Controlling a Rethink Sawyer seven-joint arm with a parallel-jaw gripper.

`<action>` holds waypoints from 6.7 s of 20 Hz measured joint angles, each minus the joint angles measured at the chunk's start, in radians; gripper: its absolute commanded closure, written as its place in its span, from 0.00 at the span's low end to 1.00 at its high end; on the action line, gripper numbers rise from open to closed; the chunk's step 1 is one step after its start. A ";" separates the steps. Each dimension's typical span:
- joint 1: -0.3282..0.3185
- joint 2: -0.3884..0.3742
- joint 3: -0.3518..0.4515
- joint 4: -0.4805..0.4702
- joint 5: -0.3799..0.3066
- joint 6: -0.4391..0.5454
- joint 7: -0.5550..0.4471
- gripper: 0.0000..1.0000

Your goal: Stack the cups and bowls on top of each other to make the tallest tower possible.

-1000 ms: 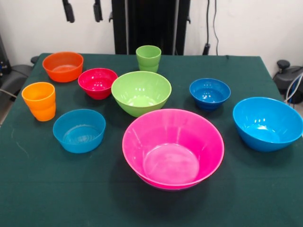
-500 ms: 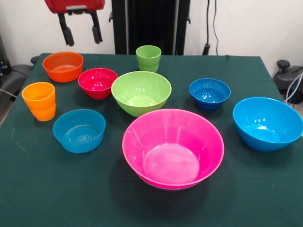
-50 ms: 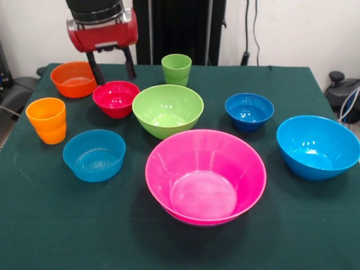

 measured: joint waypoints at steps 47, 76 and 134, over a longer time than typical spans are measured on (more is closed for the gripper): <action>0.049 0.215 -0.013 -0.332 -0.050 -0.020 -0.237 0.00; 0.086 0.286 -0.112 -0.333 -0.130 -0.050 -0.237 0.00; 0.066 0.367 -0.174 -0.382 -0.177 -0.050 -0.331 0.00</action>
